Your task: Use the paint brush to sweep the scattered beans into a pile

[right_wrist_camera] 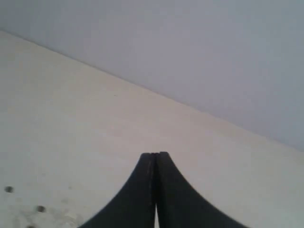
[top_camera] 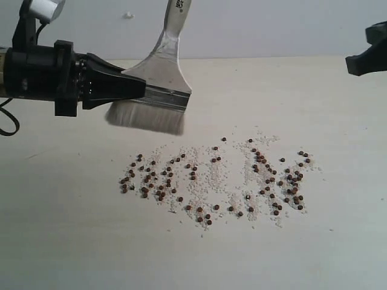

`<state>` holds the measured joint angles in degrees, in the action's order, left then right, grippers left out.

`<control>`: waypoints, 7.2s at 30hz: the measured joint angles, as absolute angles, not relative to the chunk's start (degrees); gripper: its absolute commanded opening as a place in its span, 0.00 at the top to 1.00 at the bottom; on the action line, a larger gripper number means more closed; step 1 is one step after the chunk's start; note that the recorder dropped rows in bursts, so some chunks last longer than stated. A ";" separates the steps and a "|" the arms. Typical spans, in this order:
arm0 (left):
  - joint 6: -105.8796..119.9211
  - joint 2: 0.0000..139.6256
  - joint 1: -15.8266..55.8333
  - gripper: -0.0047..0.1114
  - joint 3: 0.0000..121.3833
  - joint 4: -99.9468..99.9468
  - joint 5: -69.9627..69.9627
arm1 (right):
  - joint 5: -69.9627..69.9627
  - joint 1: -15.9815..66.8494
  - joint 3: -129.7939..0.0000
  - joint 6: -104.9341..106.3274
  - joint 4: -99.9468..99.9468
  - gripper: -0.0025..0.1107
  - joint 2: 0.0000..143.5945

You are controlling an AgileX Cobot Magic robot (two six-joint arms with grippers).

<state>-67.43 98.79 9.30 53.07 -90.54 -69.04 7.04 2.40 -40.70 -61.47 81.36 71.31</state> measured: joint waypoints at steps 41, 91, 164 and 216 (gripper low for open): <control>-61.90 98.79 9.30 0.96 53.07 -85.77 -69.04 | 69.85 -2.69 -49.90 -72.28 83.70 0.98 83.02; -57.14 104.12 9.30 0.96 53.07 -85.70 -69.02 | 69.20 9.27 -55.67 -58.84 69.05 0.42 98.36; -57.62 104.12 9.30 0.96 53.07 -86.84 -69.13 | 69.75 15.44 -68.72 -63.40 70.37 0.43 106.08; -57.84 104.12 9.30 0.88 53.07 -86.18 -69.43 | 69.36 17.30 -68.72 -67.68 68.48 0.98 106.08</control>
<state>-57.84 104.12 9.30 53.07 -86.18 -69.43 69.36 17.30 -68.72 -67.68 68.48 106.08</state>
